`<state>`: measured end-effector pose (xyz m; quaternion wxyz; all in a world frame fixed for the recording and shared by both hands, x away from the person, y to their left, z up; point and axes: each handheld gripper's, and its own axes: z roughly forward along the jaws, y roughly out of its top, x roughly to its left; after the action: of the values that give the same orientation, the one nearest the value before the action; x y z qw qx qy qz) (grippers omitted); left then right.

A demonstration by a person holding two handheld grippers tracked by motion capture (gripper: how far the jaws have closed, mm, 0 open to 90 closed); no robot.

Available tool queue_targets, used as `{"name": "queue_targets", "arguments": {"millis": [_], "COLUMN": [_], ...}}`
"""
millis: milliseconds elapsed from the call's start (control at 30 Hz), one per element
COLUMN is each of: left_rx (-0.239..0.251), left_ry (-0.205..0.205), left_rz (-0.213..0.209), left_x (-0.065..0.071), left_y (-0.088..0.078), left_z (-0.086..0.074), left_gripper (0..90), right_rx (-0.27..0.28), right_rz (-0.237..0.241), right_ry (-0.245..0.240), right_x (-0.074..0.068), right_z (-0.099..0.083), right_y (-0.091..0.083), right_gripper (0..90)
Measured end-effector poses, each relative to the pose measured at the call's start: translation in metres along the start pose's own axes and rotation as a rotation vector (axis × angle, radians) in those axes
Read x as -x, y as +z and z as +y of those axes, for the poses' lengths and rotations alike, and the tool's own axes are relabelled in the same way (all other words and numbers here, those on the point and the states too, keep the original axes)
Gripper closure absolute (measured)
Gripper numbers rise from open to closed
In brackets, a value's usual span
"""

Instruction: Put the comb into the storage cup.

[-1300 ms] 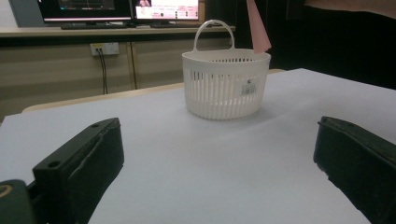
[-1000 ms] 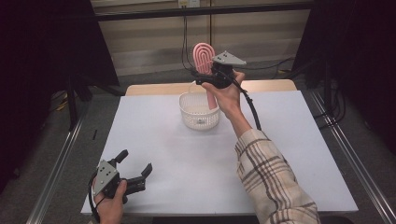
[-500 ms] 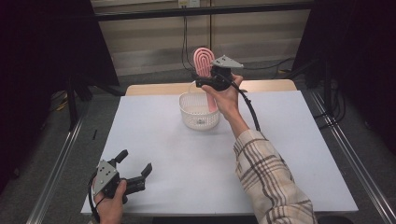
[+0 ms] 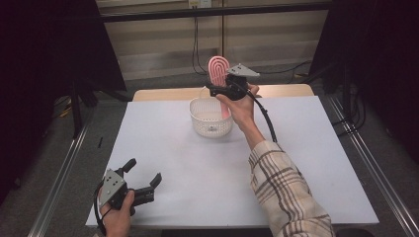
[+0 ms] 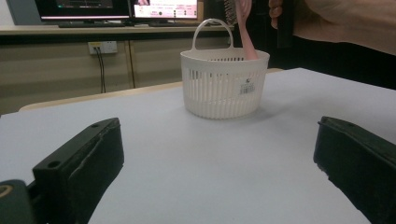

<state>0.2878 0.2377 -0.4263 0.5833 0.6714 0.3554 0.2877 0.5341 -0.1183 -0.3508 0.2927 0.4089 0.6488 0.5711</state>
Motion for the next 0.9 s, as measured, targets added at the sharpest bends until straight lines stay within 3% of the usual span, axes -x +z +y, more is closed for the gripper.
{"name": "queue_targets", "arguments": {"millis": [900], "left_rx": [0.002], "left_ry": [-0.002], "left_rz": [0.0], "left_x": [0.0], "left_y": [0.0], "left_z": [0.0], "left_gripper": [1.7], "right_rx": [-0.01], "right_rz": [0.008], "right_ry": [0.025], "right_x": [-0.001], "right_z": [-0.008], "right_y": [-0.009], "right_gripper": [19.2]}}
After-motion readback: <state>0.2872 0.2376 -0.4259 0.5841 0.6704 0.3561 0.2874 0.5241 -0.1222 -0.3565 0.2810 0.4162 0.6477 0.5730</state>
